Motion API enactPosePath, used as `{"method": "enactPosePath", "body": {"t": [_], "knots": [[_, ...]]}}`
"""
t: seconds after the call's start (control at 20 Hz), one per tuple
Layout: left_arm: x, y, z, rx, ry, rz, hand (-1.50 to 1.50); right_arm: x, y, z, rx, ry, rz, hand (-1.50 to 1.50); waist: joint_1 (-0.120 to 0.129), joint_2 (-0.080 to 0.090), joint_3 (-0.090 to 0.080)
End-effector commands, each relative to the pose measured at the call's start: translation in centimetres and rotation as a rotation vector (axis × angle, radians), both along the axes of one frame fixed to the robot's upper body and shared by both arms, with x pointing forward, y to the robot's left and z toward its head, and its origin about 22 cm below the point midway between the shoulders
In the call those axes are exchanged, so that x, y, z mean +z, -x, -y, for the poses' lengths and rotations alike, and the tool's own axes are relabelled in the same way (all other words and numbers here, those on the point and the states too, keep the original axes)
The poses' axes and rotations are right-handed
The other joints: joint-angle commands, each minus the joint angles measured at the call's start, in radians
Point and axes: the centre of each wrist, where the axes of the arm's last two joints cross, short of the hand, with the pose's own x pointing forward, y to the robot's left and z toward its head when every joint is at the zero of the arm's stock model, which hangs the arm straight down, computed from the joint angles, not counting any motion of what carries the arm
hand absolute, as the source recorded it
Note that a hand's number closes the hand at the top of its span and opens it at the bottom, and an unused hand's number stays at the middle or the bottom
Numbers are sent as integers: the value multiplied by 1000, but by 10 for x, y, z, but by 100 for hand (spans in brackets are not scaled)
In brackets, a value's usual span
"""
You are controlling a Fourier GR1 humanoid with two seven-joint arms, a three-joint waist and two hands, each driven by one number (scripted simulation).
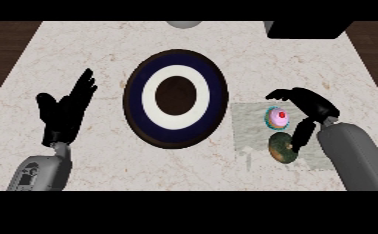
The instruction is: Pick the cupcake from the placemat and place it in the plate
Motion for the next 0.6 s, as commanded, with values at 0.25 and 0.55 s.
{"method": "enactPosePath", "body": {"t": [0.25, 0.55], "knots": [[8, -1, -2, 4, -8, 15, 0, -19, 6, -13, 74, -41, 9, 150, -1, 7, 12], [8, 4, -8, -24, -7, -18, 0, 19, 16, -186, 211, -206, 72, 150, 22, -6, 8]]}}
